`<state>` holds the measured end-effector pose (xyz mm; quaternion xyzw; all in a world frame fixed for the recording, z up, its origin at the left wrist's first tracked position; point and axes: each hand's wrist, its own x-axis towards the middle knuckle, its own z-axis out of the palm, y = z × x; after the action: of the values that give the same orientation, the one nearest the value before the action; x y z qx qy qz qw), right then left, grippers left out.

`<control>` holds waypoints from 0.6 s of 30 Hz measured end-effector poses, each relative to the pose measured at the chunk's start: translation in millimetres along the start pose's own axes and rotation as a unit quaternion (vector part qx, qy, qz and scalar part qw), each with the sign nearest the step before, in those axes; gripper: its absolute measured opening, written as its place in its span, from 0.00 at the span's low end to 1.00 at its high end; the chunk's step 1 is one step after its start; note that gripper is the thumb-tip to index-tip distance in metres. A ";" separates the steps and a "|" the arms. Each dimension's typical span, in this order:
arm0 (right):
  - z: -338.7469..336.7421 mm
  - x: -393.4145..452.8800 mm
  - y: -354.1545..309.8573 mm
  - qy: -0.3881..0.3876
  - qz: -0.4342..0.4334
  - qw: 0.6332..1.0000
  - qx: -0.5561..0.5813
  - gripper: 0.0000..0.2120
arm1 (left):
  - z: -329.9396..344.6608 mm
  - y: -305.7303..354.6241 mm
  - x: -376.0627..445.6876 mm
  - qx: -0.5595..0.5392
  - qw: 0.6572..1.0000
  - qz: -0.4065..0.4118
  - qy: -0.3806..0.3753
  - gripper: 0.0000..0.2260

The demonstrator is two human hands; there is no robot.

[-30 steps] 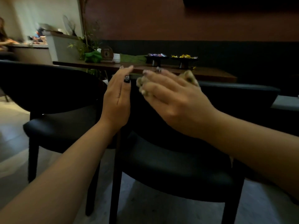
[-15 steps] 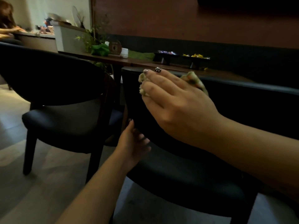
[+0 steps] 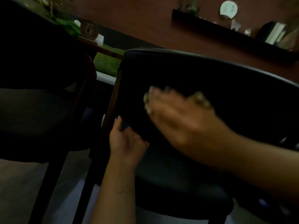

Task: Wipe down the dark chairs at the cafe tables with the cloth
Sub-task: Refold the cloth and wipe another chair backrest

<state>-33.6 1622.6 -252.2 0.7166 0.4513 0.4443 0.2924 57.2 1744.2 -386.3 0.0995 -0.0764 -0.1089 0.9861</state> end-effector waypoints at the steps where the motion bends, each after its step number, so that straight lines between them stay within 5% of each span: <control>1: -7.8 11.8 12.1 0.026 0.029 0.999 -0.022 0.16 | -1.6 -1.3 1.3 -0.009 1.000 0.002 0.000 0.27; 4: -12.1 30.4 23.0 0.054 0.091 0.991 -0.080 0.16 | -3.9 -6.5 1.3 -0.040 0.999 0.006 -0.014 0.27; 9: 19.2 -18.3 -37.0 -0.149 -0.090 0.984 -0.038 0.14 | -4.8 -9.0 -1.5 -0.083 0.996 -0.005 -0.033 0.32; 11: 15.5 -7.2 -29.0 -0.164 -0.116 0.979 -0.031 0.14 | -6.8 -9.3 -0.3 -0.086 0.996 -0.006 -0.035 0.32; 15: 0.5 57.9 21.0 -0.033 0.024 0.996 -0.085 0.18 | -10.2 -11.6 1.4 -0.077 0.997 0.006 -0.024 0.33; 18: 12.7 56.0 4.3 -0.087 0.050 0.987 -0.122 0.19 | -9.1 -10.9 0.5 -0.093 0.995 0.004 -0.034 0.33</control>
<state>-9.4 1671.4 -233.3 0.7331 0.3304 0.4458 0.3933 57.1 1735.3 -397.3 0.0032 -0.0997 -0.1153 0.9883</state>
